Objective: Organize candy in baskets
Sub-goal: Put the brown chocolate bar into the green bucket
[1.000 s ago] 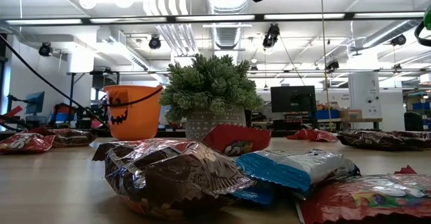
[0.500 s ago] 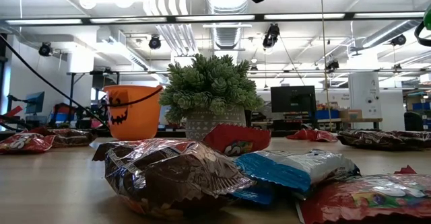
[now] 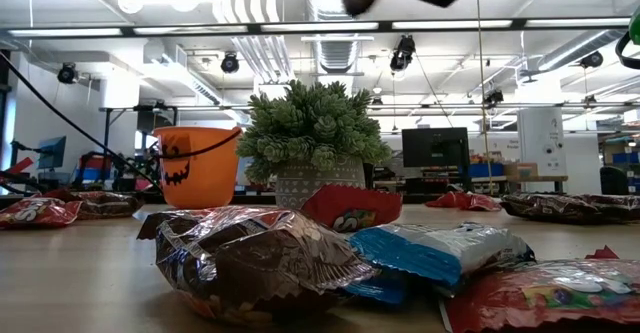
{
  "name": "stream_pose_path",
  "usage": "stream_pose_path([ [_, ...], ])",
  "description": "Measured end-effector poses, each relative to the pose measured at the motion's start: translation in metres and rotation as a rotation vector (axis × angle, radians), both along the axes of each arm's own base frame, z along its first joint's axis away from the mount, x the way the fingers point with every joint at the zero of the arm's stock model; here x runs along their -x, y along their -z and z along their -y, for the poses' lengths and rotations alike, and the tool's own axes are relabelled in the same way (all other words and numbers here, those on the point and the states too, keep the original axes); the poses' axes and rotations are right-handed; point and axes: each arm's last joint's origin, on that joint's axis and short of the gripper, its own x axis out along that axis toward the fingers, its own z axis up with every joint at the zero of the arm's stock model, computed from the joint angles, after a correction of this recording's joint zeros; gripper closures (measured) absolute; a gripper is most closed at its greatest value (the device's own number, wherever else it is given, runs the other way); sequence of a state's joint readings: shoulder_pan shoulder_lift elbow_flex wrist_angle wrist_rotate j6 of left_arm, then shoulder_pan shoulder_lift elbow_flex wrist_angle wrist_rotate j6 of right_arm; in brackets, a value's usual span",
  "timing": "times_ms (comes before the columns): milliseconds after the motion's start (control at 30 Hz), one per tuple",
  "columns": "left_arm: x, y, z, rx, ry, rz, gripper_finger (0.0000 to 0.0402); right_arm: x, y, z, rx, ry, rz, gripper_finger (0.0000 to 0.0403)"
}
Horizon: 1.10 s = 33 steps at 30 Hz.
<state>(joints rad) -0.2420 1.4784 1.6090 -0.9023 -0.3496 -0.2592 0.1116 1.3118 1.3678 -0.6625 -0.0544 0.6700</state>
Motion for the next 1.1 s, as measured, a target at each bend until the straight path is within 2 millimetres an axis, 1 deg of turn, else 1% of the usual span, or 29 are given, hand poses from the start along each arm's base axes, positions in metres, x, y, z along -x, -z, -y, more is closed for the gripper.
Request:
stream_pose_path([
  [200,0.005,0.002,-0.001,-0.015,0.001,-0.061,0.0250,0.035,-0.002,-0.021,-0.060,-0.011,-0.167,0.0390],
  [367,0.007,0.004,-0.002,-0.019,0.004,-0.095,0.0256,0.057,-0.002,-0.044,-0.113,-0.025,-0.263,0.0390],
  [533,0.008,0.005,0.000,0.015,0.032,-0.105,0.0259,0.070,0.000,-0.069,-0.161,-0.041,-0.333,0.0390],
  [667,0.008,0.004,0.000,0.024,0.030,-0.102,0.0259,0.085,0.003,-0.089,-0.200,-0.044,-0.420,0.0390],
  [800,0.008,0.004,0.001,0.045,0.049,-0.106,0.0259,0.097,0.004,-0.106,-0.234,-0.046,-0.468,0.0390],
  [933,0.007,0.004,0.001,0.069,0.066,-0.106,0.0259,0.105,0.004,-0.117,-0.250,-0.054,-0.487,0.0390],
  [1100,0.008,0.004,0.003,0.105,0.094,-0.113,0.0259,0.110,0.004,-0.123,-0.261,-0.058,-0.498,0.0390],
])
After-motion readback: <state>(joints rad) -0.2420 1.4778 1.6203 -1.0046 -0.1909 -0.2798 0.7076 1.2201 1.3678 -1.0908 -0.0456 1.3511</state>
